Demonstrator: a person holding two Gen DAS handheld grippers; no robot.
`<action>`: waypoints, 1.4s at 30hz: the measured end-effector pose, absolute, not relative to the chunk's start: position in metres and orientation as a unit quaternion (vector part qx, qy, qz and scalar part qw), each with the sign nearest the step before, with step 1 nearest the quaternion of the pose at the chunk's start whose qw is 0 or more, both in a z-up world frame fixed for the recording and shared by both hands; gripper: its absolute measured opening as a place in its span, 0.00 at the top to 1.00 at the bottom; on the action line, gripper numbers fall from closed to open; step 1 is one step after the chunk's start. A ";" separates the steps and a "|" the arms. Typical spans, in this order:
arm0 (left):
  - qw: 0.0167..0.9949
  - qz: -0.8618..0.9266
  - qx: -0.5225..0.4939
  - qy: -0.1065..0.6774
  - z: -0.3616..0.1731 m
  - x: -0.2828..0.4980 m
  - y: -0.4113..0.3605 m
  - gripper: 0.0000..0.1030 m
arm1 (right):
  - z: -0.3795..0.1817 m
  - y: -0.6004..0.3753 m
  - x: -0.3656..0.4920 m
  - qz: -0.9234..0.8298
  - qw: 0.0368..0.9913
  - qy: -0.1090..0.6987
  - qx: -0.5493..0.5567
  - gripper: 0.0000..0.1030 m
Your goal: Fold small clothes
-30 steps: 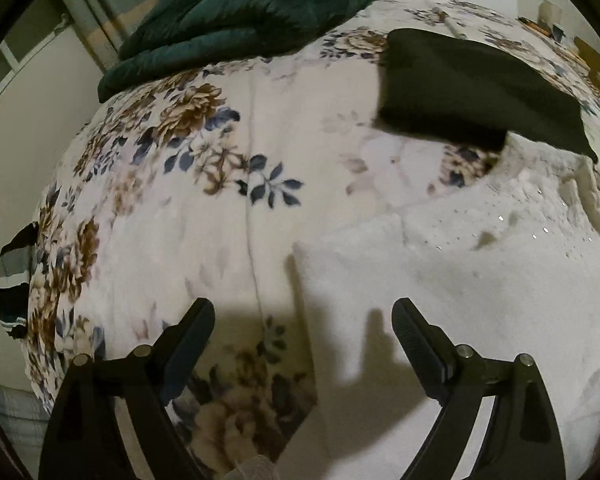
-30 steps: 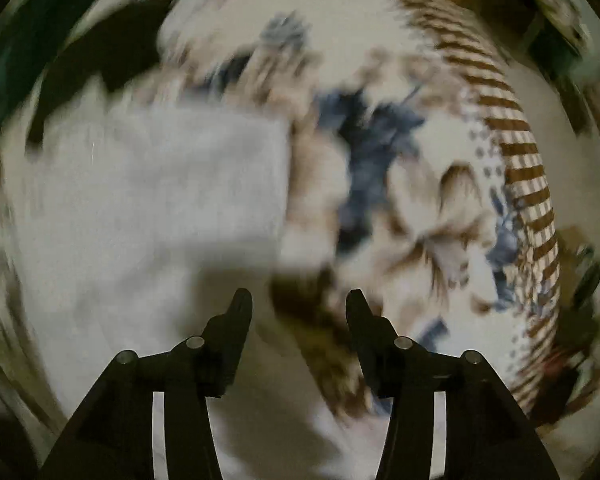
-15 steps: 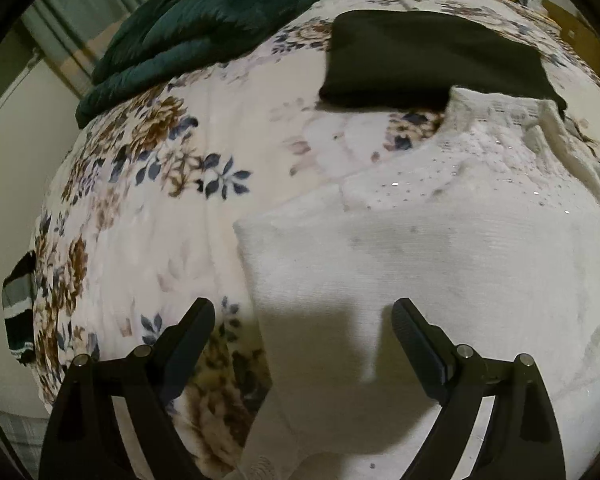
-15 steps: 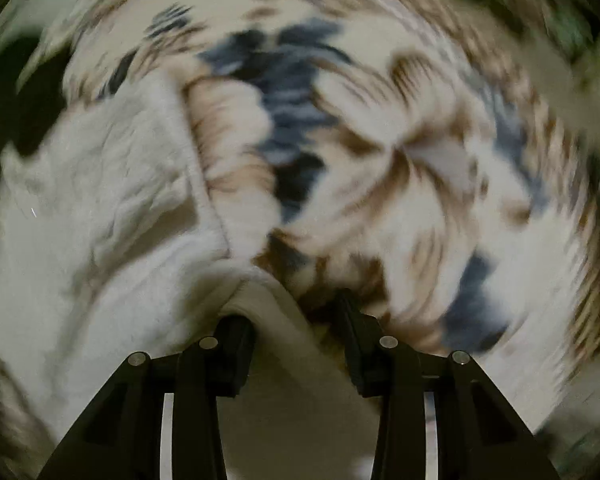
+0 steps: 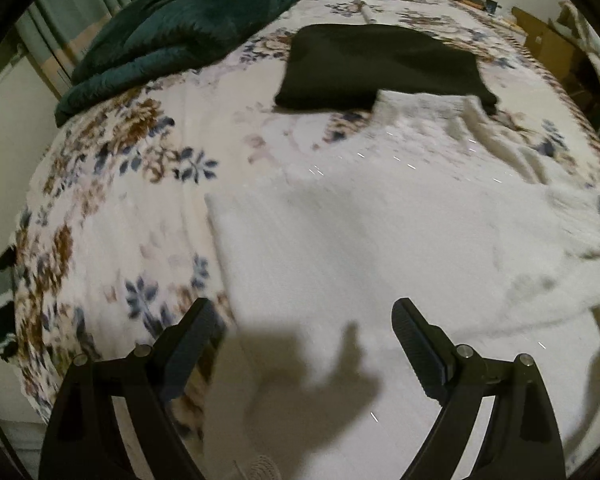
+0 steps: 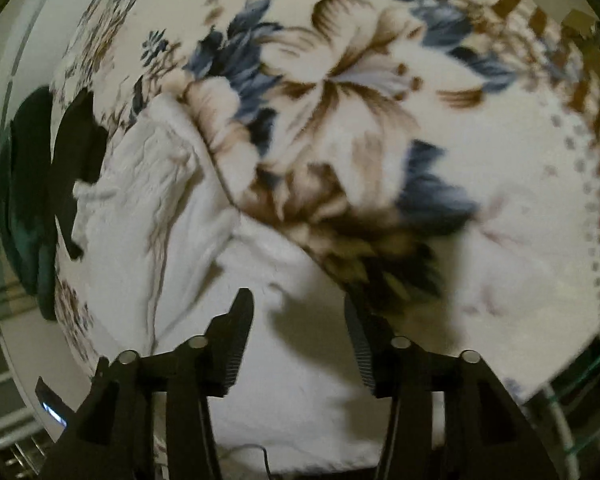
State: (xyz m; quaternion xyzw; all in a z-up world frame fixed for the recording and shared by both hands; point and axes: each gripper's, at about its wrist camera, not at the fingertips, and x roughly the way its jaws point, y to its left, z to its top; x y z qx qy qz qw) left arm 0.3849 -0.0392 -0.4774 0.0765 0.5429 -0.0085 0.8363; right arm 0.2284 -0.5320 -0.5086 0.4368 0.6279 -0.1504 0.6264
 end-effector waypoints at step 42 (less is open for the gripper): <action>0.776 -0.027 0.064 0.628 -0.548 0.142 -0.334 0.94 | -0.562 -0.589 0.426 0.178 0.606 0.706 0.321 0.39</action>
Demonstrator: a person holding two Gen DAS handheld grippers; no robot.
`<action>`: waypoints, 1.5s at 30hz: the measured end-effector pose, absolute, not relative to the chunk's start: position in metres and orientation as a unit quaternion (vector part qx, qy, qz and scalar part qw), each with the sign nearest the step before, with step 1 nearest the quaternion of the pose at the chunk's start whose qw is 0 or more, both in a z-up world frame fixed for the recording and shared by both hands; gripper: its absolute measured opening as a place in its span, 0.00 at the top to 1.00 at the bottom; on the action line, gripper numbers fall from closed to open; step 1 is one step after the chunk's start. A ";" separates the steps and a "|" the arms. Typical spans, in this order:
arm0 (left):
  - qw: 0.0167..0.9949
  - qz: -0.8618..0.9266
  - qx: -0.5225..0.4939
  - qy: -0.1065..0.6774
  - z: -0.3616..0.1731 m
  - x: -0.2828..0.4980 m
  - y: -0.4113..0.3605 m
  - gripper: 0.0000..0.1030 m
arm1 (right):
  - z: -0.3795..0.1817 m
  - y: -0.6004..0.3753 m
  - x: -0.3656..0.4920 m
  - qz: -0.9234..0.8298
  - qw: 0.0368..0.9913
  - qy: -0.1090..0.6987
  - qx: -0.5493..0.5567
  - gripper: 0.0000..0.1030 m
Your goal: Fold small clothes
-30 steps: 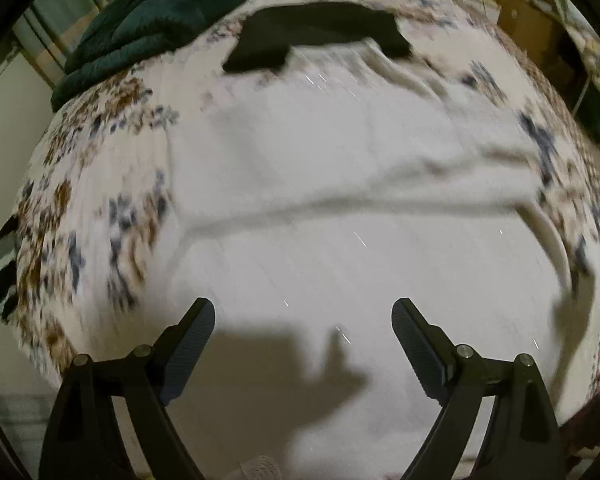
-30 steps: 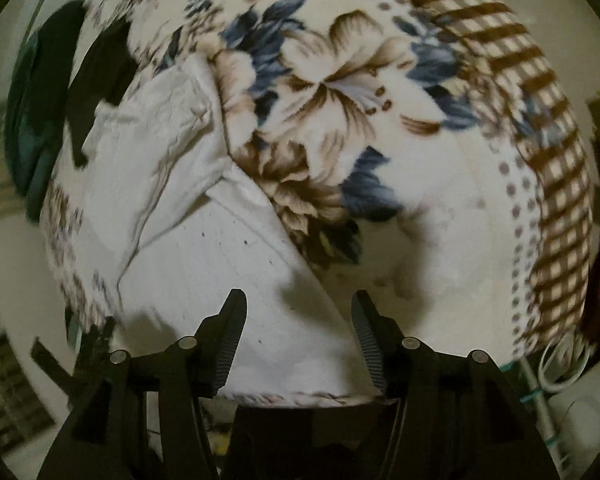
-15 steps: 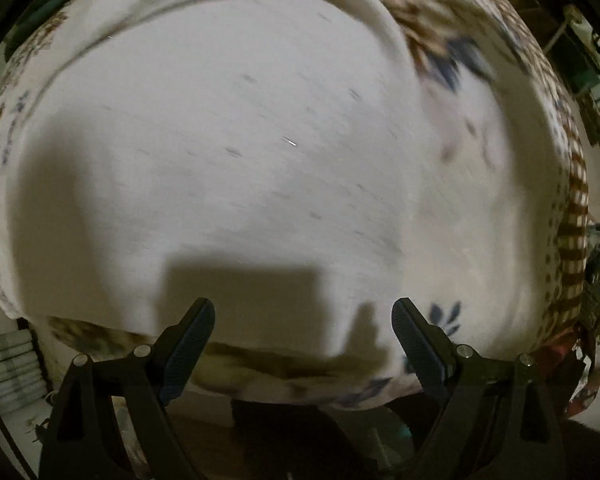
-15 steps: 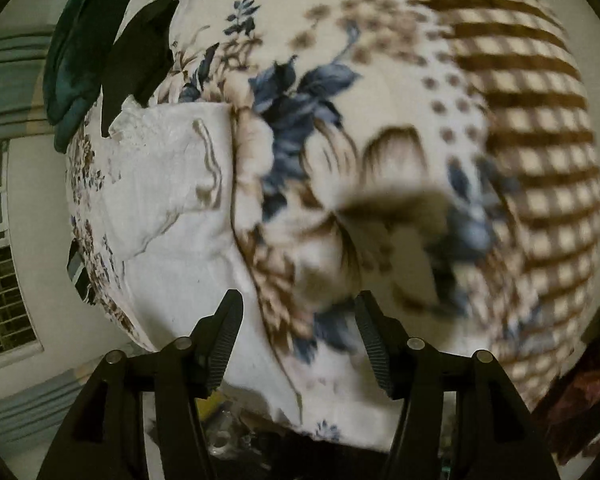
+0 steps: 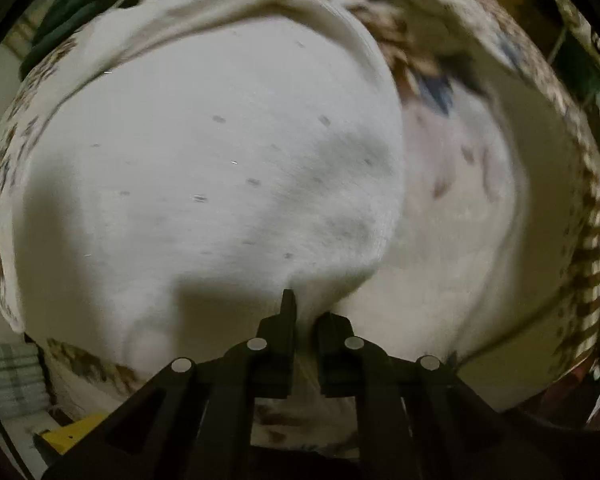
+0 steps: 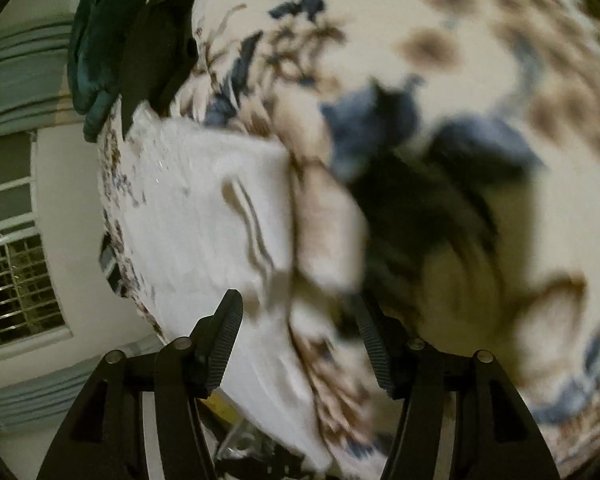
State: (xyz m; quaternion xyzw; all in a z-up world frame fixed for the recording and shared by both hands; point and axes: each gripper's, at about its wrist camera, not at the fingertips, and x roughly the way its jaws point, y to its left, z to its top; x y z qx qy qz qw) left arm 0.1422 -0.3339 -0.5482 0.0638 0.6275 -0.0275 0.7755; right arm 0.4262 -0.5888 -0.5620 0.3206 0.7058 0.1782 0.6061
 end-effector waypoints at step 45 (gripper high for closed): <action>0.767 0.089 -0.282 0.569 -0.509 0.123 0.079 0.95 | -0.495 -0.028 0.550 0.144 0.660 0.737 0.032 0.86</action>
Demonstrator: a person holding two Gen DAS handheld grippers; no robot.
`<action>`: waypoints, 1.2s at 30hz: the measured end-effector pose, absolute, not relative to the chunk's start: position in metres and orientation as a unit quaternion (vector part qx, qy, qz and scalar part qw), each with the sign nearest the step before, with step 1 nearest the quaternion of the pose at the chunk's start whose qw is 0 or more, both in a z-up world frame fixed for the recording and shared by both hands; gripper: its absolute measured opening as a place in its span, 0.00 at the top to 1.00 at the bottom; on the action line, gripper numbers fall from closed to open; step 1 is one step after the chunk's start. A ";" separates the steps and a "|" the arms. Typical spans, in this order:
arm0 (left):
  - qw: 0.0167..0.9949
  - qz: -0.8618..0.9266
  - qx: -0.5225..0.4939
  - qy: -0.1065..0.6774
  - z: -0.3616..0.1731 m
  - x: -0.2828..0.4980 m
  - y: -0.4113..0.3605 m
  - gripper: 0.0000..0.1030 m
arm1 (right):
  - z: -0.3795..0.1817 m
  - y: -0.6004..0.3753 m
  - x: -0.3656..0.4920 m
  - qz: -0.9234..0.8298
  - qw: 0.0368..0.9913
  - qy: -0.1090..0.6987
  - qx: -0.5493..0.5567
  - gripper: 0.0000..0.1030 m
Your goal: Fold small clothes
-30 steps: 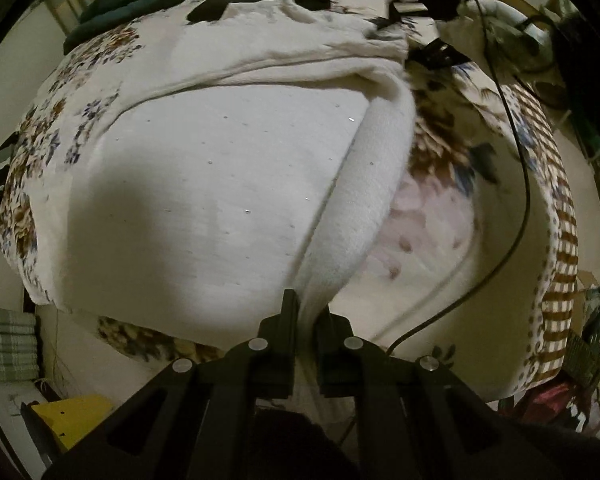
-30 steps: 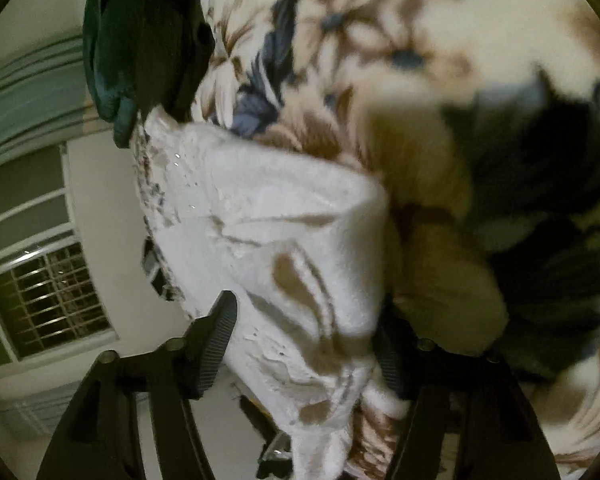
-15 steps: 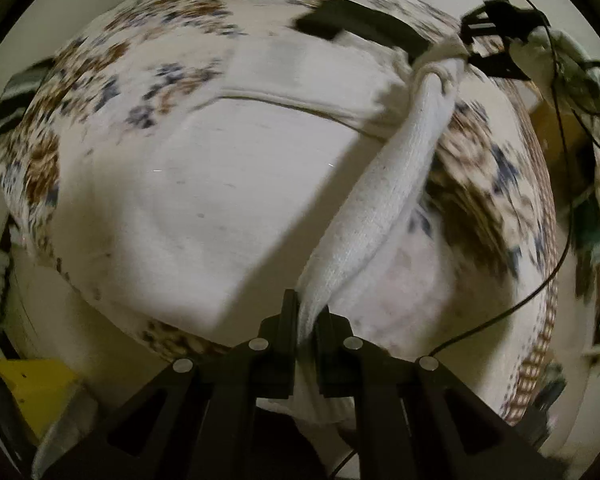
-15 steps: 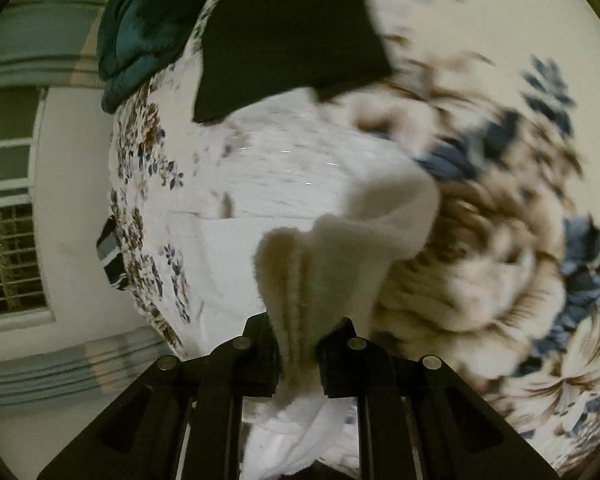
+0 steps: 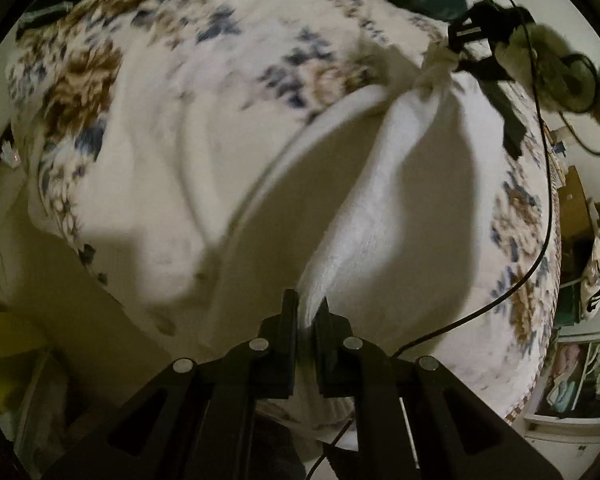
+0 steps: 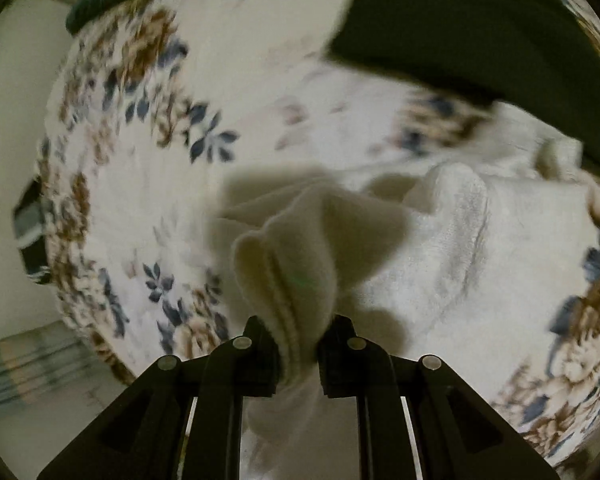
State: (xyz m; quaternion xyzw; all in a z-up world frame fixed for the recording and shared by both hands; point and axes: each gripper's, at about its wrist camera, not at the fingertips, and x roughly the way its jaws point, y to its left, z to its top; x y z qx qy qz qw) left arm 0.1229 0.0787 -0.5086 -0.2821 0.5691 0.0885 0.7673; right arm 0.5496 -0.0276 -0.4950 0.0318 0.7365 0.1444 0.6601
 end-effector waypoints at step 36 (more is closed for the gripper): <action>0.798 -0.017 -0.227 0.559 -0.518 0.478 0.105 0.43 | -0.519 -0.286 0.472 0.098 0.672 0.674 0.288 0.25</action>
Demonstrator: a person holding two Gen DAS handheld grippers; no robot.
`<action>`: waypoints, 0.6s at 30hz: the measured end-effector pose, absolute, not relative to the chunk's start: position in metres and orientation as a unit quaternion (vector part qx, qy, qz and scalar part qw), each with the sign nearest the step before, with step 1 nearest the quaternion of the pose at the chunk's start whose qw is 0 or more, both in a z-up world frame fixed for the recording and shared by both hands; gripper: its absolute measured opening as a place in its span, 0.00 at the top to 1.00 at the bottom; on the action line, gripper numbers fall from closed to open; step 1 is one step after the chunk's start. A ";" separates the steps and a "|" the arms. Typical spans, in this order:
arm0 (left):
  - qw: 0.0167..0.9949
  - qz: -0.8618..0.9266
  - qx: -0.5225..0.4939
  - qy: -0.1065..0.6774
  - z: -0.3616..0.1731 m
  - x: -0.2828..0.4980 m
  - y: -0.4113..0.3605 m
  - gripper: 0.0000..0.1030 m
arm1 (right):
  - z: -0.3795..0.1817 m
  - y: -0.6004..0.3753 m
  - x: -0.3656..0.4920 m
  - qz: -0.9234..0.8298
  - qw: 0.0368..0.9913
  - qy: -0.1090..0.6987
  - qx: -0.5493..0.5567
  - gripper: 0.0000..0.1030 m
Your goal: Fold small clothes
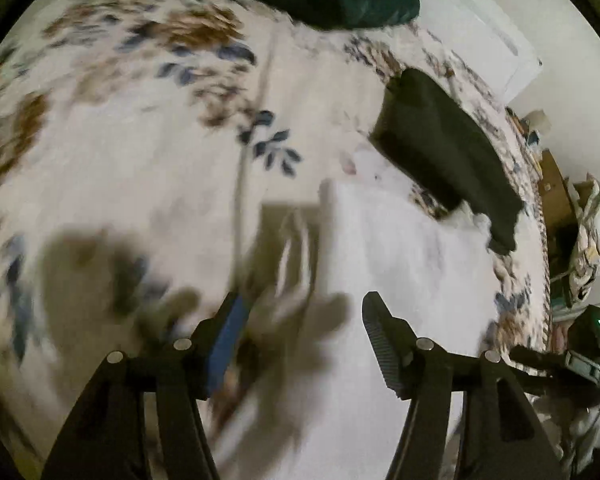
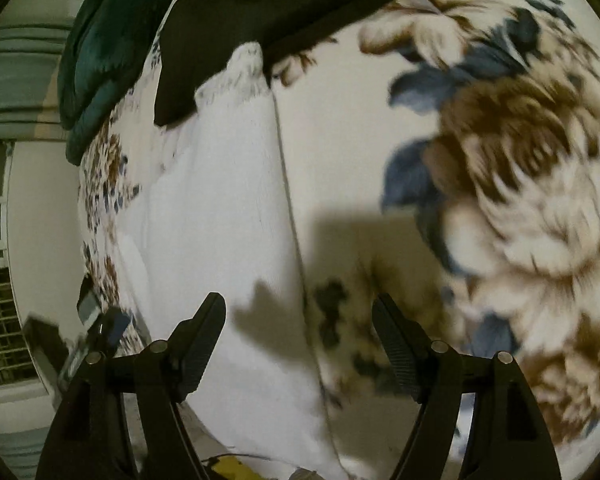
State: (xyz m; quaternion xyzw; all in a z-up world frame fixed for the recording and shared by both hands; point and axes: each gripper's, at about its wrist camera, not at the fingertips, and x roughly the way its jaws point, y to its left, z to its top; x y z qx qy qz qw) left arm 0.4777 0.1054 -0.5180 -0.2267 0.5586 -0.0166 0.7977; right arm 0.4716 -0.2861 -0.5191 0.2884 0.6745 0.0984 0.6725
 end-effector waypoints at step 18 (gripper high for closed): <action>0.710 -0.205 -0.352 0.574 -0.575 0.536 0.129 0.77 | -0.572 -0.256 0.538 0.036 0.661 0.626 0.413 0.85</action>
